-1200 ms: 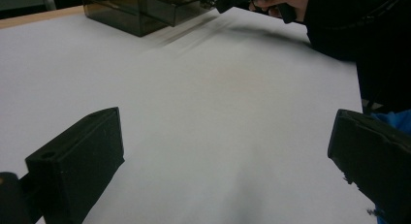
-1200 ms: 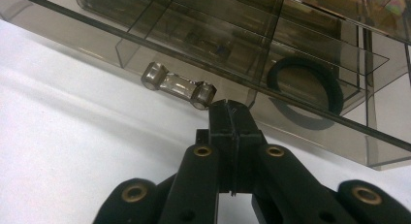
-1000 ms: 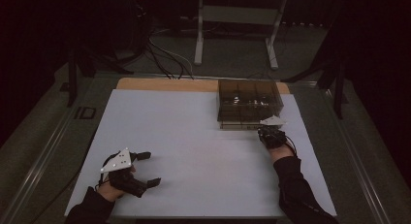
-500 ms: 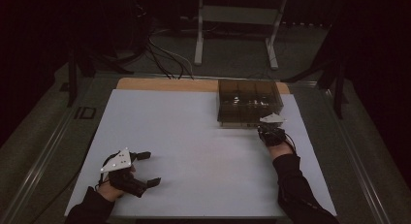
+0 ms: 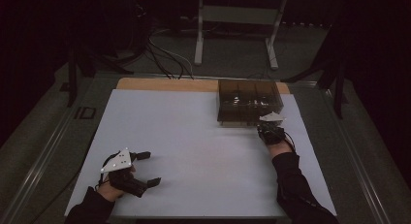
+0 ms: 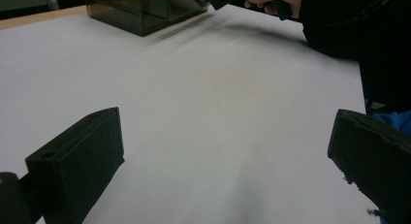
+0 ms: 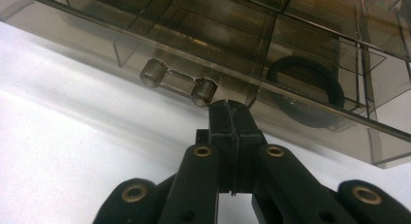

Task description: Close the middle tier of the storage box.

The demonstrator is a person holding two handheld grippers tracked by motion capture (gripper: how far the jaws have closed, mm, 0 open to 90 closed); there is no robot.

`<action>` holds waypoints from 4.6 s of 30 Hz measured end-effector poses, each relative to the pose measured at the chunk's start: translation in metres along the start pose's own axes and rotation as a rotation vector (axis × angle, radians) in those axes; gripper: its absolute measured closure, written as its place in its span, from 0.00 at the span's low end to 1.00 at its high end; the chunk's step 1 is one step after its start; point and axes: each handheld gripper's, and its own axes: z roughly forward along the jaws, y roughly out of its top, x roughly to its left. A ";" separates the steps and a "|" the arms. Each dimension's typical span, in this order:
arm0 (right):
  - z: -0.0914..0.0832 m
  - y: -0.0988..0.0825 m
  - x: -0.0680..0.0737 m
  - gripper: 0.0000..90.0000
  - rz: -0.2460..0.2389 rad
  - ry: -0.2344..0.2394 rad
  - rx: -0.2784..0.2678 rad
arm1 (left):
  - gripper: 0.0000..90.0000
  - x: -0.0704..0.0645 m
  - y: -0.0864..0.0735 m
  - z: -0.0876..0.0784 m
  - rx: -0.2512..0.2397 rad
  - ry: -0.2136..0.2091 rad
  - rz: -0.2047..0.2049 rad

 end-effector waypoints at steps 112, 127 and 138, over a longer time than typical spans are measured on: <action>0.026 0.030 -0.009 1.00 0.051 -0.022 -0.004 | 0.01 0.000 -0.001 0.001 0.010 0.001 -0.001; 0.013 0.029 -0.005 1.00 0.055 -0.032 -0.022 | 0.01 0.000 -0.001 0.001 0.017 0.001 -0.001; 0.011 0.026 0.002 0.86 0.085 -0.034 0.001 | 0.01 0.000 -0.001 0.001 0.017 0.000 0.000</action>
